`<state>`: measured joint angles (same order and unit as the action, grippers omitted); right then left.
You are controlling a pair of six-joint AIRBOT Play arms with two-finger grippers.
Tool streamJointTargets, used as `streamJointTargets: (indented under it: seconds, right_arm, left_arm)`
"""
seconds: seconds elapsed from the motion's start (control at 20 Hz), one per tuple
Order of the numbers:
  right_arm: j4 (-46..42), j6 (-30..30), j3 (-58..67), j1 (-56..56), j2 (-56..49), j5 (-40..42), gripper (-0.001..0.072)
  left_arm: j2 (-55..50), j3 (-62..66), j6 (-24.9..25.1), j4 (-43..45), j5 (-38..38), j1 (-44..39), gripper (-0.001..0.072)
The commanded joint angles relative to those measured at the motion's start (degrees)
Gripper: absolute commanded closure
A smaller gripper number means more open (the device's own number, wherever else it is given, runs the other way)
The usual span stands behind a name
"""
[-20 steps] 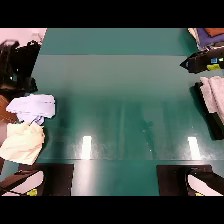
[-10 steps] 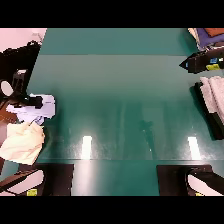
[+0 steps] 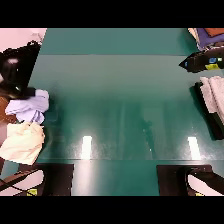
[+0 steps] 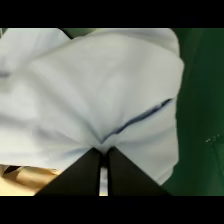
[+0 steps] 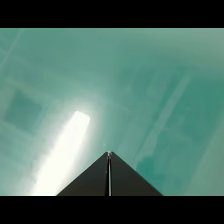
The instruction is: Fold the shirts.
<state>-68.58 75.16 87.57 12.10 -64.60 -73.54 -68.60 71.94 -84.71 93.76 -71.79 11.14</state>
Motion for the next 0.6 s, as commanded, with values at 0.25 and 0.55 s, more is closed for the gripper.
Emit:
streamJointTargets:
  seconds: [0.25,0.55]
  right_arm:
    - [-0.04,-0.02,12.44,0.04,0.33,6.43,0.0694]
    - [-0.02,-0.02,16.48,0.07,0.35,6.01,0.0694]
  left_arm:
    - [0.94,40.68,1.09,-2.29,-18.56,-20.76,0.0686]
    - [-5.05,38.95,1.14,-4.37,-15.76,-45.57,0.0684]
